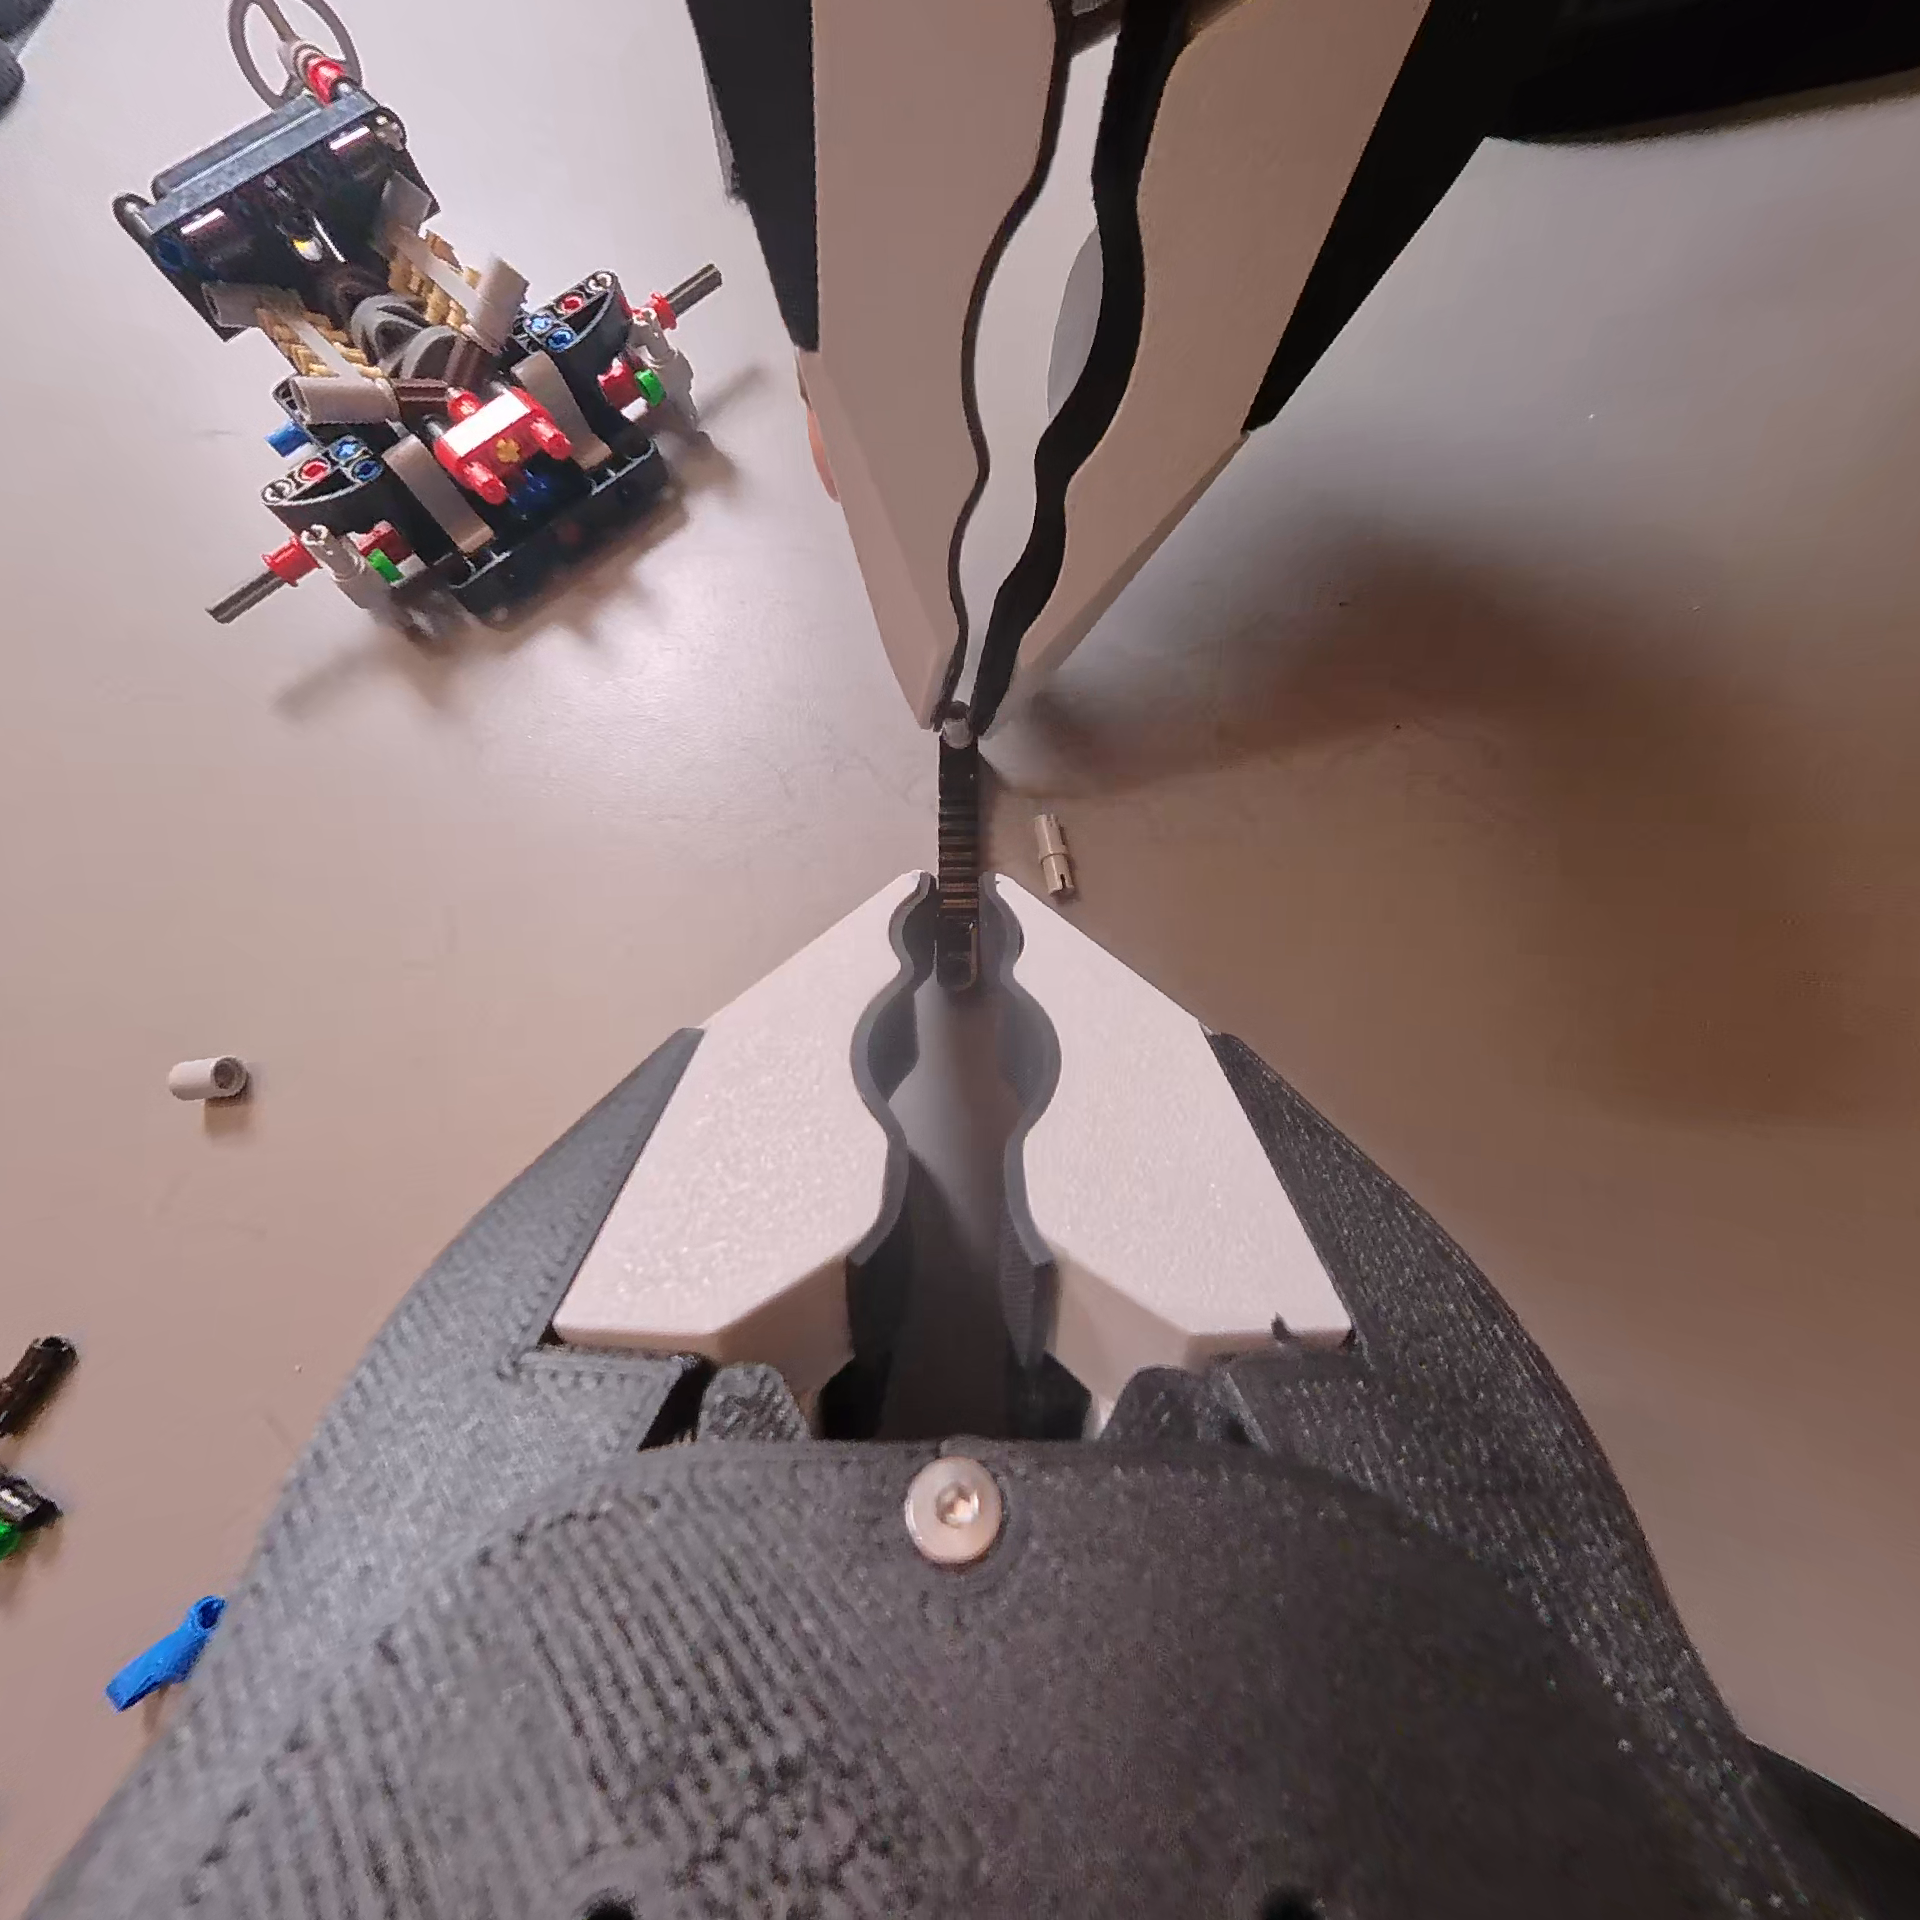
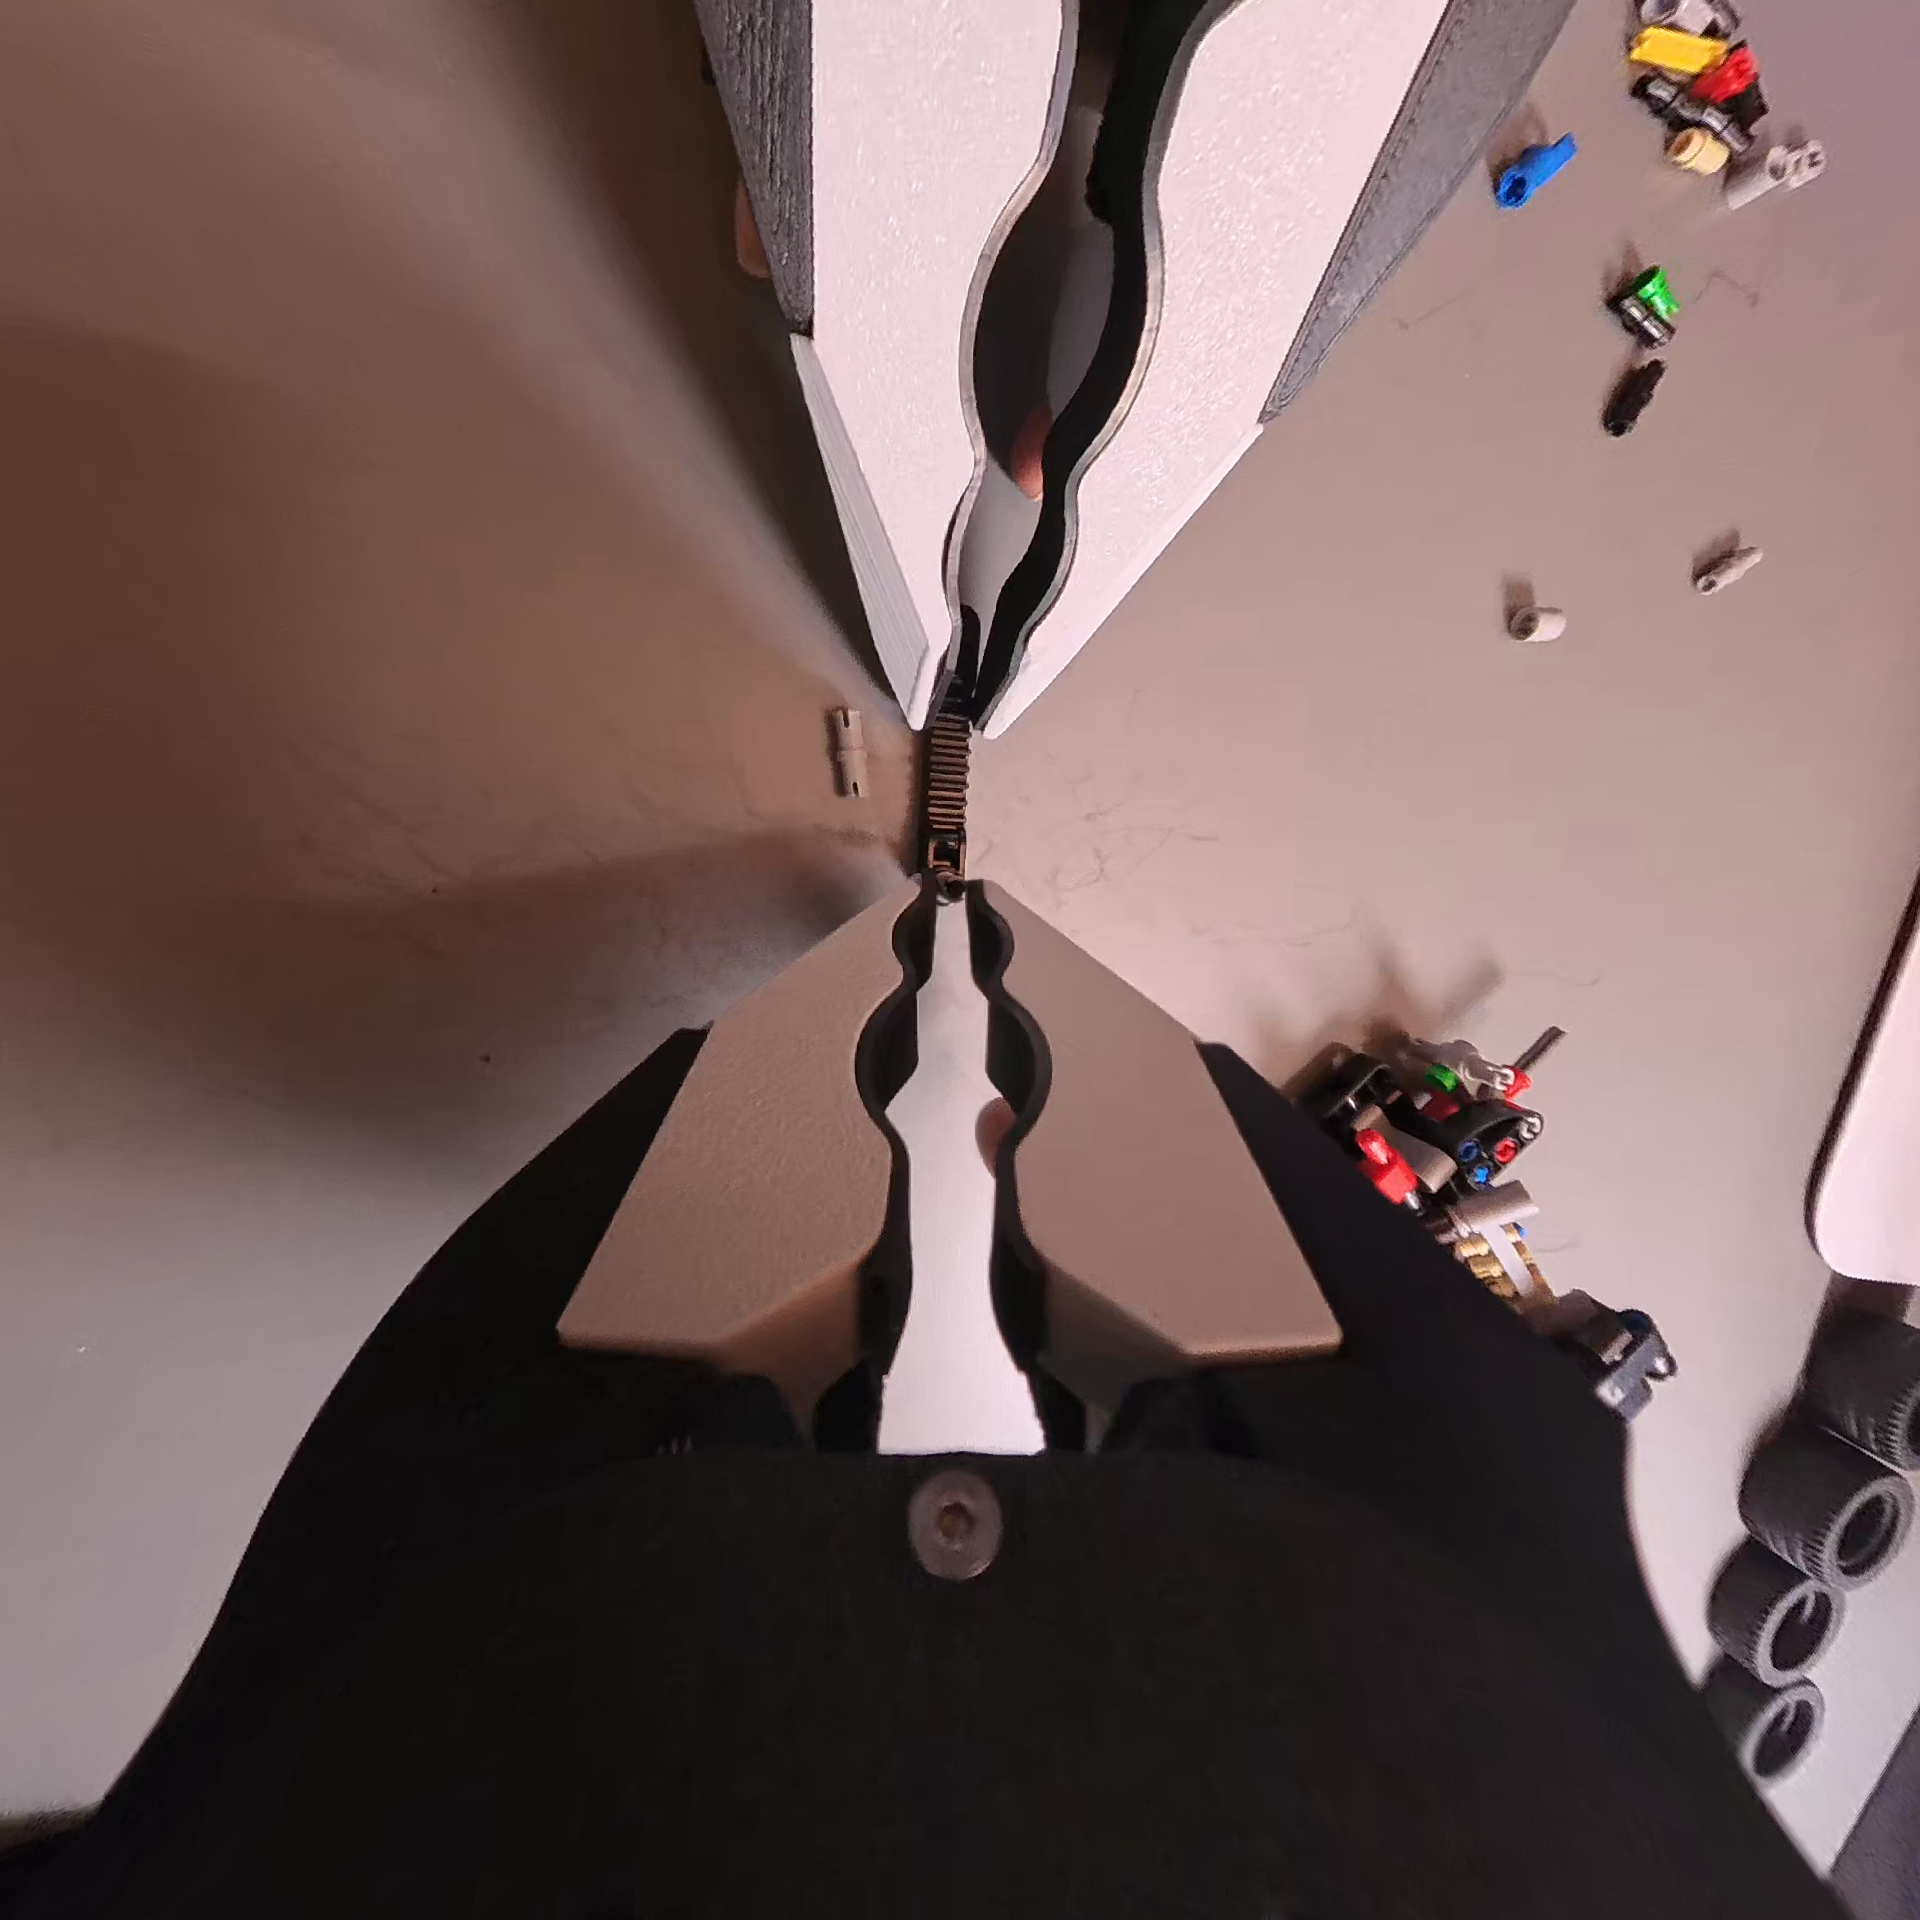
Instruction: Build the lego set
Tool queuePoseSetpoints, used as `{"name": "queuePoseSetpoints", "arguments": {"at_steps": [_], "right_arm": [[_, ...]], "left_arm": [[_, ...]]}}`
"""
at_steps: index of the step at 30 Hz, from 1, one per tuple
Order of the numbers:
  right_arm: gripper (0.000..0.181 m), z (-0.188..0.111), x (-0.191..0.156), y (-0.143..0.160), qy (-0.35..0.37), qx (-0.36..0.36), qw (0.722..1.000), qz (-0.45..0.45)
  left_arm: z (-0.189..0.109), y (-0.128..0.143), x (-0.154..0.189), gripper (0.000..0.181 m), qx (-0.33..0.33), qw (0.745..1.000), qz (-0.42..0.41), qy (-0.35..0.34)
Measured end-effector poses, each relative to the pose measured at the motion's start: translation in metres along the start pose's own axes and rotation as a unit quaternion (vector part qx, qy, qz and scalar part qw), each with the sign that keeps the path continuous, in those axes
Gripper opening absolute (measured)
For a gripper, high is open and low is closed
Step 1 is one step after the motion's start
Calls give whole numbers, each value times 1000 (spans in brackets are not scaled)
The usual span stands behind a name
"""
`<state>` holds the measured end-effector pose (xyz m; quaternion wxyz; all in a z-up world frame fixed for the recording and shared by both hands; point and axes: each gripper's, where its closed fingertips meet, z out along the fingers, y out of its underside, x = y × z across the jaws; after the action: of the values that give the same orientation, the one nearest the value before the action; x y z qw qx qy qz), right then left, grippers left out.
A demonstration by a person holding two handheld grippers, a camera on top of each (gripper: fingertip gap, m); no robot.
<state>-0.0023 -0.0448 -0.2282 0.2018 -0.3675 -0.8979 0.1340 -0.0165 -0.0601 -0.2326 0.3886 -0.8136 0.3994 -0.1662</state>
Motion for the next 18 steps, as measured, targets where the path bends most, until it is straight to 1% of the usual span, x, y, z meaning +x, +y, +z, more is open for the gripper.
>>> {"name": "queuePoseSetpoints", "arguments": {"at_steps": [7, 18], "right_arm": [[7, 0, -1, -2, -20, 4, 1000, 12], [3, 1, -1, -1, -58, -15, 998, 28]], "left_arm": [[0, 0, 0, 6, 0, 1000, 0, 1], [1, 0, 0, 6, 1, 1000, -2, 3]]}}
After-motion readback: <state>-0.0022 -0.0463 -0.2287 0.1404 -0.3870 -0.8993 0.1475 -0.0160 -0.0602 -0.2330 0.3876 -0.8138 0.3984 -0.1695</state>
